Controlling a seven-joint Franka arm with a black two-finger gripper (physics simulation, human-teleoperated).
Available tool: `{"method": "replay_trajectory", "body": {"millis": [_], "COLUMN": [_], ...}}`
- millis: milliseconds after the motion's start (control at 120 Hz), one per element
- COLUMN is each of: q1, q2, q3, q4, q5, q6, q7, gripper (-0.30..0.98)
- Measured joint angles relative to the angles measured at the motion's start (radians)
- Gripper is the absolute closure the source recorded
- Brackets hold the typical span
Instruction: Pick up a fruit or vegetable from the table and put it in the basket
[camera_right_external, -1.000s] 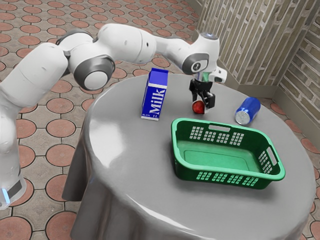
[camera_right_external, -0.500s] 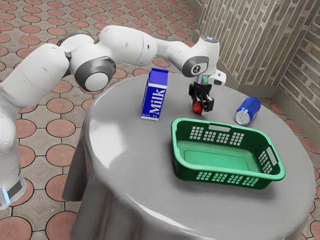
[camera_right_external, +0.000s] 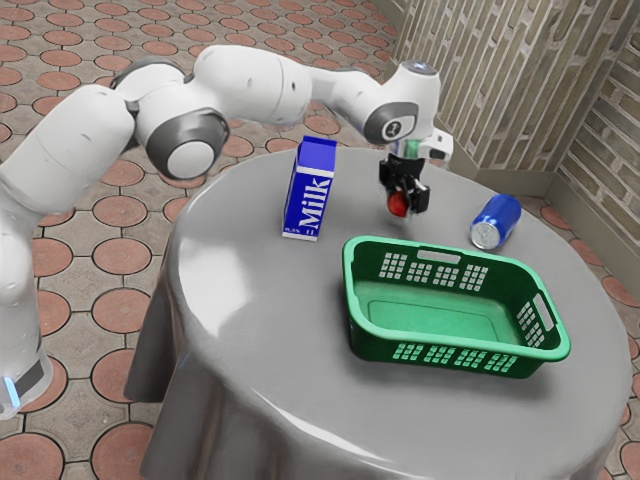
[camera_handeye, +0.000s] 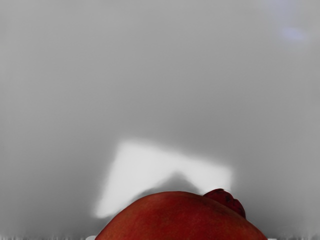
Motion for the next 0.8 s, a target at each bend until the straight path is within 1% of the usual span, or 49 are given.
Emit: {"method": "replay_trajectory", "body": {"millis": [75, 167, 233, 300, 400, 567, 650, 800], "q1": [-0.016, -0.071, -0.162, -0.262, -0.365, -0.429, -0.444, -0.432], "q2": [-0.087, -0.215, -0.287, -0.318, -0.319, -0.262, -0.229, -0.188], "q3": [-0.002, -0.002, -0.002, -0.002, -0.003, -0.003, -0.004, -0.002], "q4": [0.001, 0.0, -0.004, -0.007, -0.027, -0.043, -0.043, -0.036], "q5": [0.004, 0.009, 0.024, 0.04, 0.052, 0.058, 0.058, 0.06], "q6": [-0.024, -0.084, -0.143, -0.195, -0.249, -0.29, -0.297, -0.287], "q7": [-0.005, -0.01, -0.013, -0.017, -0.024, -0.034, -0.038, -0.045], "gripper": [0.48, 0.46, 0.46, 0.46, 0.47, 0.48, 0.48, 0.48]}}
